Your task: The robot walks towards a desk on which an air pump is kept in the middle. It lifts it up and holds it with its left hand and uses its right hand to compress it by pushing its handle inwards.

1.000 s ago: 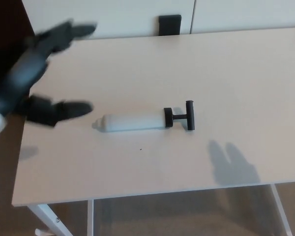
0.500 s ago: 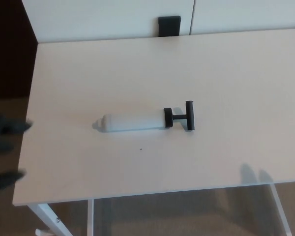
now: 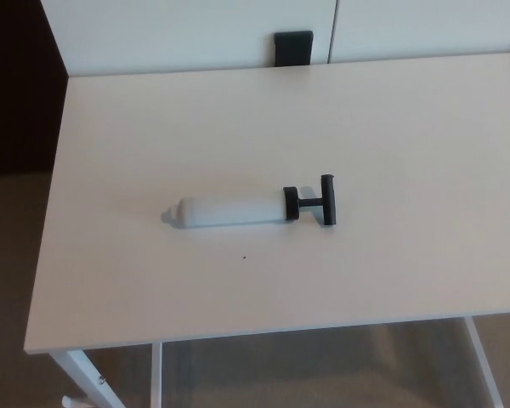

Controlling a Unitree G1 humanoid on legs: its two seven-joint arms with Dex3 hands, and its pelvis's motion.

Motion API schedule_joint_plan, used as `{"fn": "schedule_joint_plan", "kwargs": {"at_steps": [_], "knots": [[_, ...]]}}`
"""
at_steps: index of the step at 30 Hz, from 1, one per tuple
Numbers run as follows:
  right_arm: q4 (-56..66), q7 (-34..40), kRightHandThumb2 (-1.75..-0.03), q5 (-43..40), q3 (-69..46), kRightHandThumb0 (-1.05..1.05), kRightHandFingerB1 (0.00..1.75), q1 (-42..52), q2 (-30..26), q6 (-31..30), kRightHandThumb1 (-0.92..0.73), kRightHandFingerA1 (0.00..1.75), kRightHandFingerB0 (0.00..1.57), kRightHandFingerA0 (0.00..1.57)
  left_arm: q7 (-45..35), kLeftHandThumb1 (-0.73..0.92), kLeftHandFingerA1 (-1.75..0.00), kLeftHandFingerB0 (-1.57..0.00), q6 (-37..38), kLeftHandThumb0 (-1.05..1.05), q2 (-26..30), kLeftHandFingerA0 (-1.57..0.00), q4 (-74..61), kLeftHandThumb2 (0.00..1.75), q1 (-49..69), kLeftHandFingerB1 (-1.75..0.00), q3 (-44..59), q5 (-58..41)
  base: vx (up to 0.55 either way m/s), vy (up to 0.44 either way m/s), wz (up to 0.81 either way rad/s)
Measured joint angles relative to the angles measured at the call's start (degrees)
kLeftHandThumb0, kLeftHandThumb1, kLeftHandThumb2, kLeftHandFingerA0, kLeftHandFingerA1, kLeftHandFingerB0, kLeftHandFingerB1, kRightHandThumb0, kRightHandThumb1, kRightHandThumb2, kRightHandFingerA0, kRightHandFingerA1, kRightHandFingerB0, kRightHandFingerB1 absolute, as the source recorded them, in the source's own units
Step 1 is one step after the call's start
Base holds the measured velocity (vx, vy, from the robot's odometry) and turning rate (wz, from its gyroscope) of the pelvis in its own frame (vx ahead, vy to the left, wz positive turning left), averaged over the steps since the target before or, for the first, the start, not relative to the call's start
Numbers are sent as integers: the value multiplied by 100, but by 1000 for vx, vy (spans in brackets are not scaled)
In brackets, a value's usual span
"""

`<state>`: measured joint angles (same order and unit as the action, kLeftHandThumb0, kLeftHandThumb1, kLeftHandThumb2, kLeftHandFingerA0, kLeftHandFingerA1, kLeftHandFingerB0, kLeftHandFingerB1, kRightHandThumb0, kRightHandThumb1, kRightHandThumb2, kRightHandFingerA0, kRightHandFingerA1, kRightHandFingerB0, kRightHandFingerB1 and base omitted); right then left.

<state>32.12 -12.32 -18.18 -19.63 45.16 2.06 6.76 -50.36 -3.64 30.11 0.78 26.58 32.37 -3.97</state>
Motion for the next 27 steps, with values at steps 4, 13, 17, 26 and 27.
{"fn": "schedule_joint_plan", "kwargs": {"at_steps": [4, 13, 17, 26, 27], "knots": [[-171, -100, -68, -30, -45, -76, 26, 84, 0, 113, -92, 36, 8, 21, -246, 33, -61, -74, 0, -65, 119, -74, 377, 74, 159, -55, 28, -194, 0, 0, 0], [-1295, -415, -104, -37, -199, -82, 37, 187, -52, 521, -73, 47, 6, 13, -1153, 51, -45, -56, 0, -57, 537, -57, 2110, 56, 318, -38, 187, -647, 0, 0, 0], [-1768, -487, -109, -39, -279, -85, 17, 131, -152, 542, -74, 44, 4, 6, -1344, 57, -52, -23, 0, -71, 592, -33, 2675, 93, 233, -44, 252, -721, 0, 0, 0], [-3506, -947, -113, -471, -863, -93, 9, -386, -603, 212, -80, 33, 7, 8, -1697, 83, -37, -27, 2, -71, 603, -30, 4181, 65, -130, -30, 405, -908, 0, 0, 0], [-3847, -1057, -113, -588, -999, -93, 9, -497, -699, 94, -80, 33, 7, 8, -1734, 83, -37, -27, 2, -71, 601, -30, 4419, 65, -190, -30, 438, -939, 0, 0, 0]]}}
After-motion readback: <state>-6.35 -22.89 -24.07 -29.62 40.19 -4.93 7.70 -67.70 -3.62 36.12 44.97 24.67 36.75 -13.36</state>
